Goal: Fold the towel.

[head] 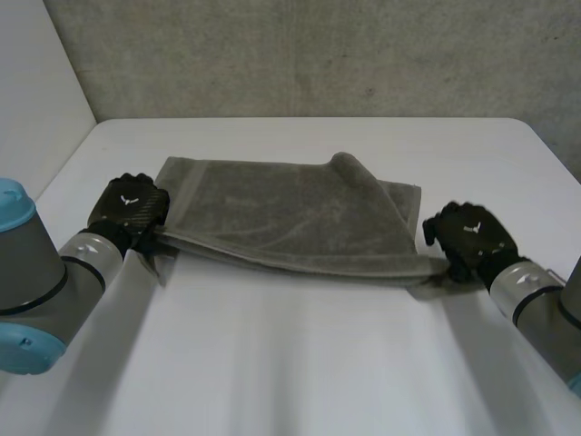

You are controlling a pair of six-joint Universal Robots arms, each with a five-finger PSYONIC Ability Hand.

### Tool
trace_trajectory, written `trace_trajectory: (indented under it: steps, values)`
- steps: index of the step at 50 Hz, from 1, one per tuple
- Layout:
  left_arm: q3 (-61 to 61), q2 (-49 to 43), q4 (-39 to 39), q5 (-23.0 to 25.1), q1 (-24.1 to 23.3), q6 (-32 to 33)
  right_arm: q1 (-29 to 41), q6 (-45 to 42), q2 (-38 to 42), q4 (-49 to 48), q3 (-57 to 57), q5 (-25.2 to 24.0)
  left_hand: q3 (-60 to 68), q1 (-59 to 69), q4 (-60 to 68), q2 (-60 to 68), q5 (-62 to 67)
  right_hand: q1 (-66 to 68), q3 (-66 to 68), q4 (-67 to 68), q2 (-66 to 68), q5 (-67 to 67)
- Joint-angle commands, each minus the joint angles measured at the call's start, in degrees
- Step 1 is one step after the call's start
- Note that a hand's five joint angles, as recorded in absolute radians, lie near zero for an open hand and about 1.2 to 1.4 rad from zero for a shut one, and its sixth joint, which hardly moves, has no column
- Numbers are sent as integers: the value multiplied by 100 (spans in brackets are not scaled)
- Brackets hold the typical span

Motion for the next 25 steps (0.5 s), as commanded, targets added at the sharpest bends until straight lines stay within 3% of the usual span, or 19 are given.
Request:
trace_trajectory:
  steps: [1, 11, 20, 25]
  values:
    - [7, 7, 1, -1, 3, -5, -53, 60, 35, -193, -338, 114, -330, -210, -376, -96, -132, 146, -302, -435, 118, 89]
    - [-1, 16, -17, -1, -32, -5, 228, 69, 211, -123, 22, 0, -330, -243, -376, -129, -166, 263, -302, -435, 235, 206]
    - [-1, 7, -26, -1, -23, -5, 132, 78, 237, 52, -250, -280, -330, -260, -376, -146, -183, 4021, -302, -435, 3993, 3964]
    - [-10, 7, -26, -1, -6, -5, -79, 254, 167, 422, -356, -589, -330, -260, -376, -146, -183, 4026, -302, -435, 3998, 3969]
